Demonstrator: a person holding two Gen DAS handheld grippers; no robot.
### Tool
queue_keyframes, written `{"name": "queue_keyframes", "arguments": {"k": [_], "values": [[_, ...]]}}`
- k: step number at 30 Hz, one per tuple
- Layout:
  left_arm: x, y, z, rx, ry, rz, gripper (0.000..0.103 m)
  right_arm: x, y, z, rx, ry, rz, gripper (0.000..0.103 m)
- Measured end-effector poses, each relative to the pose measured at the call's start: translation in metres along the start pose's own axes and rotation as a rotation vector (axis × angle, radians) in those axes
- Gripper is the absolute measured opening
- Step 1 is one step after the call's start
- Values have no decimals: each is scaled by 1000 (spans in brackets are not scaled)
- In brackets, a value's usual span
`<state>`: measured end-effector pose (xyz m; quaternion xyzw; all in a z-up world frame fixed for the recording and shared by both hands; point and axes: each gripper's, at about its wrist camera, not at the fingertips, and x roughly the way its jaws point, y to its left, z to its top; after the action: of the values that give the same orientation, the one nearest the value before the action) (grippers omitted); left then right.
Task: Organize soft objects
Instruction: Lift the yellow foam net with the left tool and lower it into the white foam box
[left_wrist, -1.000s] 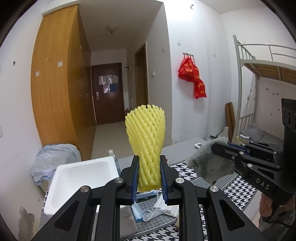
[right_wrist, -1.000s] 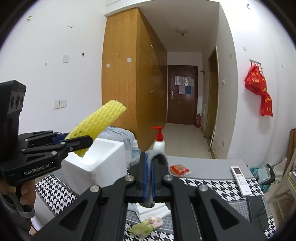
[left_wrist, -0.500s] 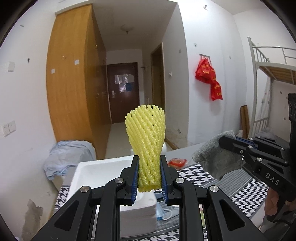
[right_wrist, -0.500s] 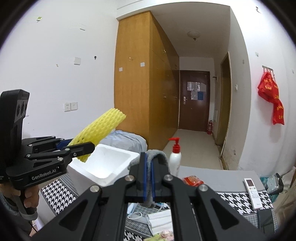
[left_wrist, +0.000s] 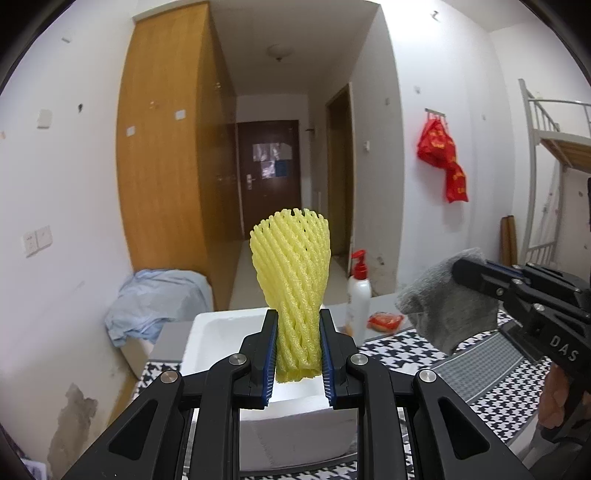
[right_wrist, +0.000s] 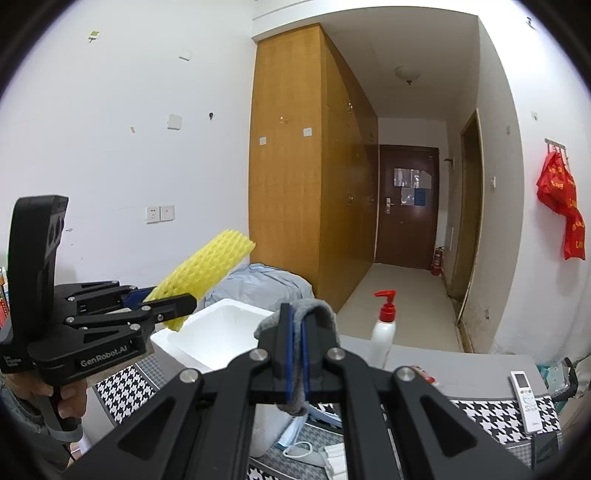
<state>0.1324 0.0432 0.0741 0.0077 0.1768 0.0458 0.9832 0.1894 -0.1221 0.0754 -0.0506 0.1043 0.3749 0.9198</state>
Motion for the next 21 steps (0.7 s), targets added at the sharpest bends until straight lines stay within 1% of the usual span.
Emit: {"name": "queue_keyframes", "arguments": {"k": [9,15,21], "values": [[6,11,-7,-16,36,59,22,11,13,4,-29,-2,50,6],[28,17,-8,-39,80,77,22,18,11,6,-33,13,45,6],[47,23,-10,-43,119,67,22,23,9,8,-25,18,29,6]]}}
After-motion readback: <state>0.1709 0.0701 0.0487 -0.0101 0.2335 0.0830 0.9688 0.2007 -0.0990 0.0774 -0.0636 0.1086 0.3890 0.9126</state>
